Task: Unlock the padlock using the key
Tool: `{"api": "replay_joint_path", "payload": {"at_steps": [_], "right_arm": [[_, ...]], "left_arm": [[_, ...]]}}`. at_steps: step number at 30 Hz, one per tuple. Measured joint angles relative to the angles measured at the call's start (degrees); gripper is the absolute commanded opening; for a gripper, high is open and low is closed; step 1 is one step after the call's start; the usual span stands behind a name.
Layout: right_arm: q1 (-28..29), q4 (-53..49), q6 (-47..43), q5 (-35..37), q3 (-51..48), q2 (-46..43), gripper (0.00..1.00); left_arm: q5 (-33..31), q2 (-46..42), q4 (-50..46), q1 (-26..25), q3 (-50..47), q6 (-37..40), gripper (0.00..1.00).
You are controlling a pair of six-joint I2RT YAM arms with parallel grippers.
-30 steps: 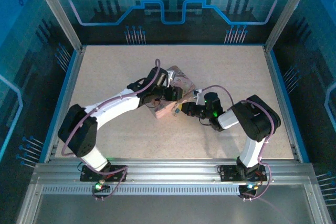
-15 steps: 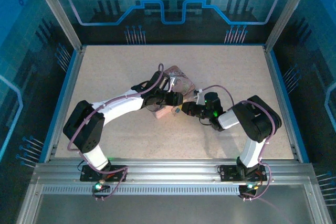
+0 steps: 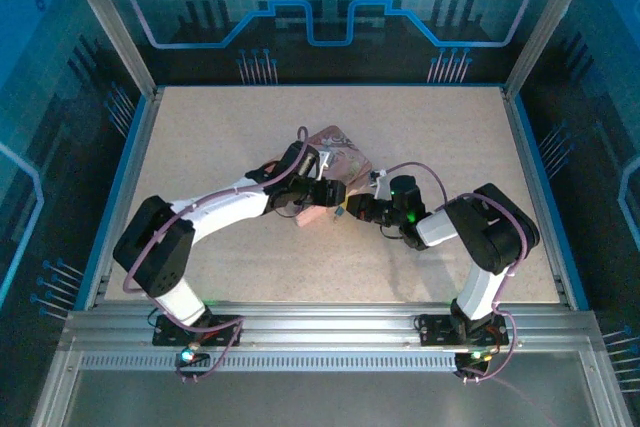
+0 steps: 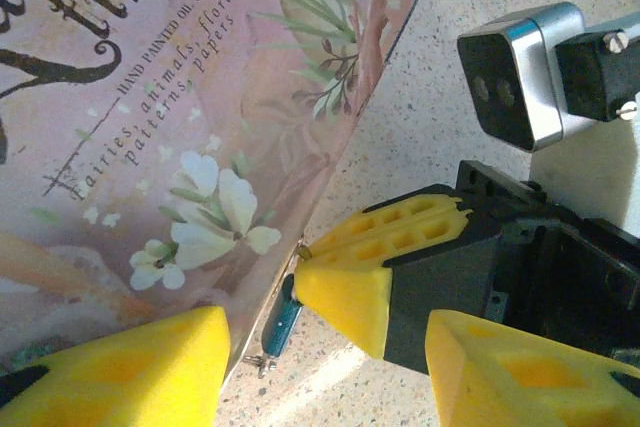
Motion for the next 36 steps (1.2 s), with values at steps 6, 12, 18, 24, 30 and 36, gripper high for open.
{"api": "replay_joint_path", "payload": {"at_steps": [6, 12, 18, 24, 30, 36], "right_arm": [[-0.2, -0.4, 0.2, -0.3, 0.0, -0.4, 0.00], [-0.5, -0.3, 0.2, -0.6, 0.0, -0.4, 0.00], [-0.7, 0.5, 0.5, -1.3, -0.1, 0.1, 0.00], [-0.7, 7.0, 3.0, -1.1, -1.2, 3.2, 0.00], [-0.5, 10.3, 4.5, -0.5, -1.3, 4.9, 0.00], [-0.5, 11.2, 4.4, -1.1, -1.3, 5.3, 0.12]], "left_arm": [[-0.2, -1.3, 1.0, 0.0, -1.7, 0.0, 0.57], [-0.4, -2.1, 1.2, 0.0, -2.6, 0.0, 0.57], [-0.4, -2.5, 1.0, 0.1, -2.9, -0.1, 0.57], [-0.4, -2.5, 1.0, 0.1, -2.9, -0.3, 0.57], [-0.5, -2.5, 1.0, 0.2, -2.9, -0.4, 0.57], [-0.5, -2.5, 1.0, 0.2, -2.9, -0.4, 0.57]]}}
